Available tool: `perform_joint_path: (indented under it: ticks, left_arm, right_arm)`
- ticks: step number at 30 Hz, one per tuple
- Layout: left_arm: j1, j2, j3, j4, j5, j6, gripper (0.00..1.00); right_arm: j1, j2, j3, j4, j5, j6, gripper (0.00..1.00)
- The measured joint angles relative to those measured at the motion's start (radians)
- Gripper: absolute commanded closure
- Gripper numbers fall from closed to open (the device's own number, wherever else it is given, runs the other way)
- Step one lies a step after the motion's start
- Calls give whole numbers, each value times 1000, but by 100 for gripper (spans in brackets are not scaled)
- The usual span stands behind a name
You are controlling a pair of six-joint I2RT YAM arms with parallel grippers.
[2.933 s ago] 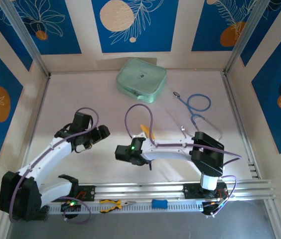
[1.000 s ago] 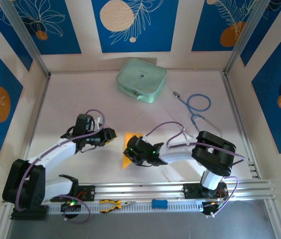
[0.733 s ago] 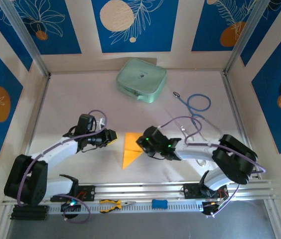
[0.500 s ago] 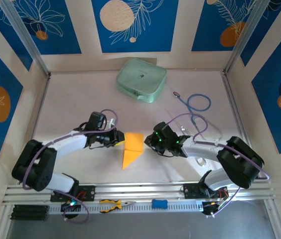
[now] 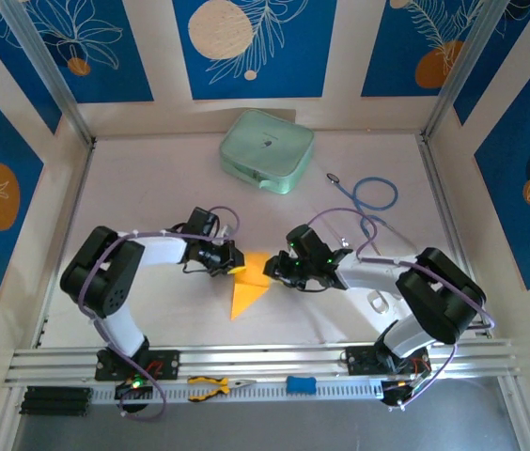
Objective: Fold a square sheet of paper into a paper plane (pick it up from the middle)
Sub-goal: Fold the wing at the bottom-center of the table.
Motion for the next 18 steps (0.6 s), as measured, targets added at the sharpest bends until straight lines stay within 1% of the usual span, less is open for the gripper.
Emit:
perform_joint_path:
  ticks: [3, 5, 10, 18]
  left_arm:
    - [1, 10, -24, 35, 4, 11, 91]
    - [3, 9, -42, 66, 12, 17, 91]
    - [18, 7, -85, 150, 46, 17, 91]
    - [25, 7, -96, 175, 61, 14, 91]
  right_arm:
    - [0, 7, 0, -12, -4, -3, 64]
    - [0, 7, 0, -14, -7, -1, 61]
    - [0, 7, -14, 8, -29, -1, 60]
    - [0, 49, -26, 55, -68, 19, 60]
